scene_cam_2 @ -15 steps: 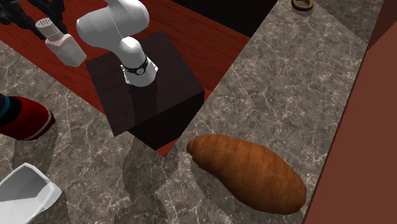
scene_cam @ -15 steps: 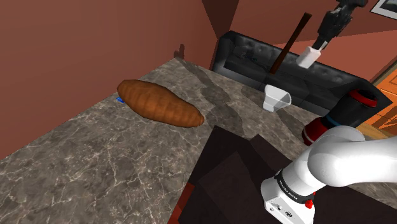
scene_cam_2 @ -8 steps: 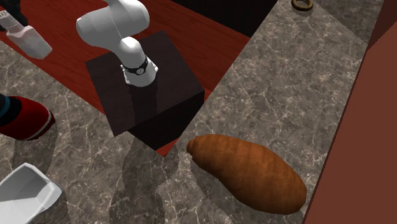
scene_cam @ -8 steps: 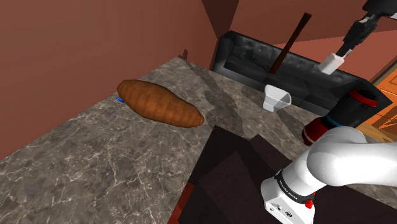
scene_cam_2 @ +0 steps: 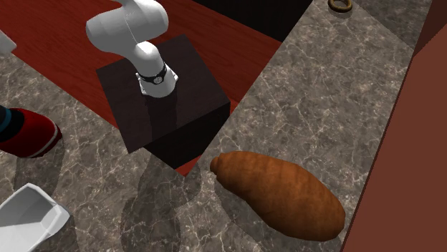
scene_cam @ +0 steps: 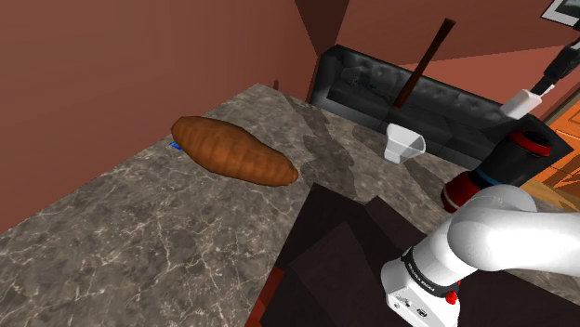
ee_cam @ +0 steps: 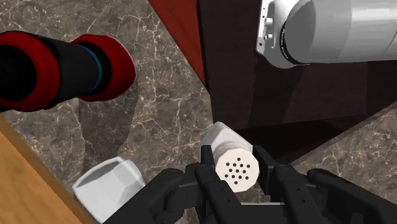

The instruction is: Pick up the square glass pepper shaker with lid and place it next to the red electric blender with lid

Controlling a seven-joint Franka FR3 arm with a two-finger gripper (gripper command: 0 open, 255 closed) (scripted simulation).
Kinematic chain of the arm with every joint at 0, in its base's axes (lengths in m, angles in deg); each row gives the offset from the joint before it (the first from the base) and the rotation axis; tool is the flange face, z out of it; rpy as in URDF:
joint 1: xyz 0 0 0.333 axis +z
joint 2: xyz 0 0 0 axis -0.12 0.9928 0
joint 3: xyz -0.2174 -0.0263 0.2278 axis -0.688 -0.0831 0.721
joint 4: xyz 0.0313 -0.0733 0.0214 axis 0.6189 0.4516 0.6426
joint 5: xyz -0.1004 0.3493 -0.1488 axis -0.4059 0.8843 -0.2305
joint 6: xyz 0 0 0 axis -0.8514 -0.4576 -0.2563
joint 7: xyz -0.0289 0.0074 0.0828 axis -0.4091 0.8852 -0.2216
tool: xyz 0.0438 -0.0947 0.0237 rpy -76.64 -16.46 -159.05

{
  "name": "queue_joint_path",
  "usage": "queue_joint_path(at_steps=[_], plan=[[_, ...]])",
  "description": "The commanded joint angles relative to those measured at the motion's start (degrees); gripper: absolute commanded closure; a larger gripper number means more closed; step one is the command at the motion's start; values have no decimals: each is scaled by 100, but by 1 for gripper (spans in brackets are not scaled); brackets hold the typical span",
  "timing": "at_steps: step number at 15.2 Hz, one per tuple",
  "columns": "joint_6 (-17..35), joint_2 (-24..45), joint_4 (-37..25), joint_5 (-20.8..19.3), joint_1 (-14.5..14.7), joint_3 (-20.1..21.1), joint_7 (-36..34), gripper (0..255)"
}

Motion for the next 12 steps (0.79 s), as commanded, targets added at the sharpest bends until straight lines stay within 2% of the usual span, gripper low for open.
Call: queue_joint_path(at_steps=[1,11,12], plan=[[-88,-48,-145,-242,-6,-220,302,255],[-297,-9,-1192,-1420,191,-1440,1855,255],[-247,-71,-1080,-1437,169,-1447,1829,255]])
